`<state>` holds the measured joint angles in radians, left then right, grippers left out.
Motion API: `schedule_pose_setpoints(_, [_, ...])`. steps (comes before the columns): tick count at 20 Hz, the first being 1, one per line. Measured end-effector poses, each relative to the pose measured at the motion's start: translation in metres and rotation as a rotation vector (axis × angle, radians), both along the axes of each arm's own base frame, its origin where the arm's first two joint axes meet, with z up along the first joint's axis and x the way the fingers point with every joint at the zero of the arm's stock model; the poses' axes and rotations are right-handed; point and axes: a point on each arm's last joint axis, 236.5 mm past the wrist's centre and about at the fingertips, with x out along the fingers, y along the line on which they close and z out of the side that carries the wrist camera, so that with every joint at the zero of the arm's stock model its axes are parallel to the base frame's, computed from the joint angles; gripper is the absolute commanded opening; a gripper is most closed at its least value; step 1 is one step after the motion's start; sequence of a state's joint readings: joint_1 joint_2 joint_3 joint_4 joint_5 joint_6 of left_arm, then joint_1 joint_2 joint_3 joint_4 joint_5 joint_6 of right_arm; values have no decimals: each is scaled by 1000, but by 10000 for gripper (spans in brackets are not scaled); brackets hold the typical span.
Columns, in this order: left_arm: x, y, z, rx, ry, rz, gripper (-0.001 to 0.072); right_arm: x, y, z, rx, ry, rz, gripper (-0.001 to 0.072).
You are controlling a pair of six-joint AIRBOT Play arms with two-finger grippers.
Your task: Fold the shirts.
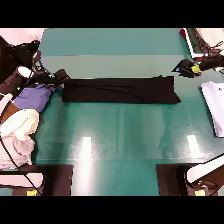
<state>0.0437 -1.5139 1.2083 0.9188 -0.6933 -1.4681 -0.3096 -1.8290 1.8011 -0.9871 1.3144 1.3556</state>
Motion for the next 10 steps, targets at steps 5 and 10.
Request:
schedule_pose_setpoints(5, [-27, -17, -10, -33, 110, -87, 26, -34, -33, -22, 87, 110, -38, 619])
schedule_pose_setpoints(10, [-48, -44, -14, -55, 174, -175, 26, -54, -36, -61, 201, 187, -51, 610])
